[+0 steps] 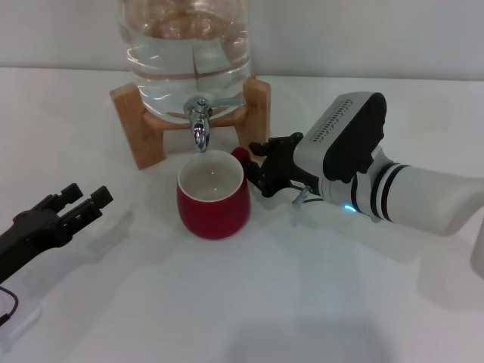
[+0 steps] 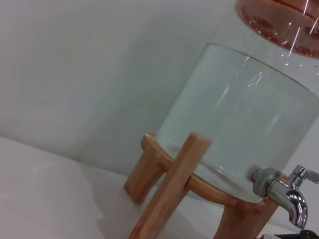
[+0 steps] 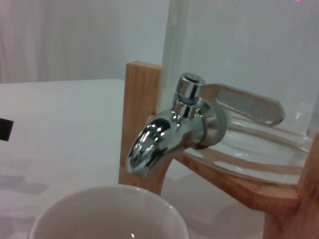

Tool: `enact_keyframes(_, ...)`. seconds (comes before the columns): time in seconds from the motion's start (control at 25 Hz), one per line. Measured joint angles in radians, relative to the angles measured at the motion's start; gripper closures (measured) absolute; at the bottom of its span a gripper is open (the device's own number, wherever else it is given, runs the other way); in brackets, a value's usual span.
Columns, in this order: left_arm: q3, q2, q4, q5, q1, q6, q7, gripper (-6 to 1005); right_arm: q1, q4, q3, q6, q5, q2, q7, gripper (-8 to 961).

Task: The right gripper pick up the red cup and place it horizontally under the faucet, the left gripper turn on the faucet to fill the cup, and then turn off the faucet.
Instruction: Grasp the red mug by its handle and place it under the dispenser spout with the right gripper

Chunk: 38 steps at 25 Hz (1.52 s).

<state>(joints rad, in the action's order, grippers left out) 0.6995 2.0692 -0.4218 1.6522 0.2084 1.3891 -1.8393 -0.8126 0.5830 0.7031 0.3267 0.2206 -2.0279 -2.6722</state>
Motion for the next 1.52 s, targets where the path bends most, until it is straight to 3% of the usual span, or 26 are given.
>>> enact_keyframes(1.04,0.000,0.000,0.000,-0.005,0.009,-0.013,0.003,169,0.016,0.013,-0.004,0.003,-0.015,0.005,0.009,686)
enact_keyframes(1.24,0.000,-0.003,0.000,-0.002,0.004,-0.011,0.006,169,0.023,0.030,-0.003,0.002,-0.015,0.012,0.010,685)
enact_keyframes(1.52,-0.001,-0.013,0.000,0.000,0.005,-0.005,0.008,170,0.086,0.091,0.016,-0.005,-0.039,0.030,0.018,684)
